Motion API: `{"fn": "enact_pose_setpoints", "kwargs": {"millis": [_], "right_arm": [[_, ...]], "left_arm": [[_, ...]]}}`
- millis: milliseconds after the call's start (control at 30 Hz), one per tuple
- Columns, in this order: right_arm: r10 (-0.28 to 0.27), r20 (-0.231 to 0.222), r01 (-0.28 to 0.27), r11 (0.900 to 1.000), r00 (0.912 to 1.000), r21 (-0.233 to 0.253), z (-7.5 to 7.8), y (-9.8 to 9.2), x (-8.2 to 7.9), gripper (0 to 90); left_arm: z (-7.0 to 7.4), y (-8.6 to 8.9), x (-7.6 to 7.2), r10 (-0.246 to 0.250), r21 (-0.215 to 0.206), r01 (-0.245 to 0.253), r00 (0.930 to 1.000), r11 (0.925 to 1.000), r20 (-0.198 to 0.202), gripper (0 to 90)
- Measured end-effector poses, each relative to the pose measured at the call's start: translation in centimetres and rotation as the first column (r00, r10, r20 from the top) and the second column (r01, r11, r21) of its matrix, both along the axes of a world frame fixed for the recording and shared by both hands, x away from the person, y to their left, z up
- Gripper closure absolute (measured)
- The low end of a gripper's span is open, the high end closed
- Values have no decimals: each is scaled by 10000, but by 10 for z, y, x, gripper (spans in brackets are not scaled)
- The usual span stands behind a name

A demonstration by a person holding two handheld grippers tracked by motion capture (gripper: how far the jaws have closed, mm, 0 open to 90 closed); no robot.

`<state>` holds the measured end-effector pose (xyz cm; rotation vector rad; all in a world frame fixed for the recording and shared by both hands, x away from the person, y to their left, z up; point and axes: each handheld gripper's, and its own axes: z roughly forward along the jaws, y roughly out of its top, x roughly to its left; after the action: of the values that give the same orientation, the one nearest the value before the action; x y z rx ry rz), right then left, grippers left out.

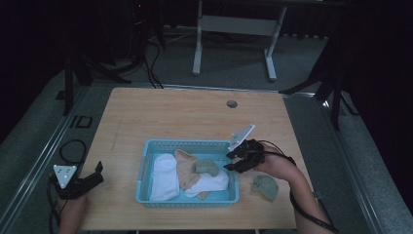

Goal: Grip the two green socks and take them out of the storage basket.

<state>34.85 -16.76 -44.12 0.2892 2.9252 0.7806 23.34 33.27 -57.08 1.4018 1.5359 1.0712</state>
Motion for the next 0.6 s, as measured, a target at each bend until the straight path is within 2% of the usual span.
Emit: {"fn": "enact_pose_setpoints", "kwargs": {"millis": [100, 200, 400, 567, 600], "right_arm": [[170, -67, -170, 9998, 9998, -107, -4, 7, 1, 555], [374, -213, -383, 9985, 9991, -395, -12, 21, 1, 567], [694, -337, -713, 9958, 9970, -581, -23, 39, 3, 567], [772, -421, -802, 9941, 9961, -737, -29, 49, 4, 576], [760, -473, -800, 9928, 9960, -889, -32, 53, 5, 579]], "left_arm": [[0, 0, 0, 9, 3, -9, 10000, 10000, -1, 4], [0, 0, 0, 12, 31, -12, 10000, 10000, 12, 3], [0, 1, 0, 38, -93, -38, 10000, 9999, 6, 4], [0, 0, 0, 4, -16, -4, 10000, 10000, 11, 4], [0, 0, 0, 3, -20, -3, 10000, 10000, 9, 3]]}}
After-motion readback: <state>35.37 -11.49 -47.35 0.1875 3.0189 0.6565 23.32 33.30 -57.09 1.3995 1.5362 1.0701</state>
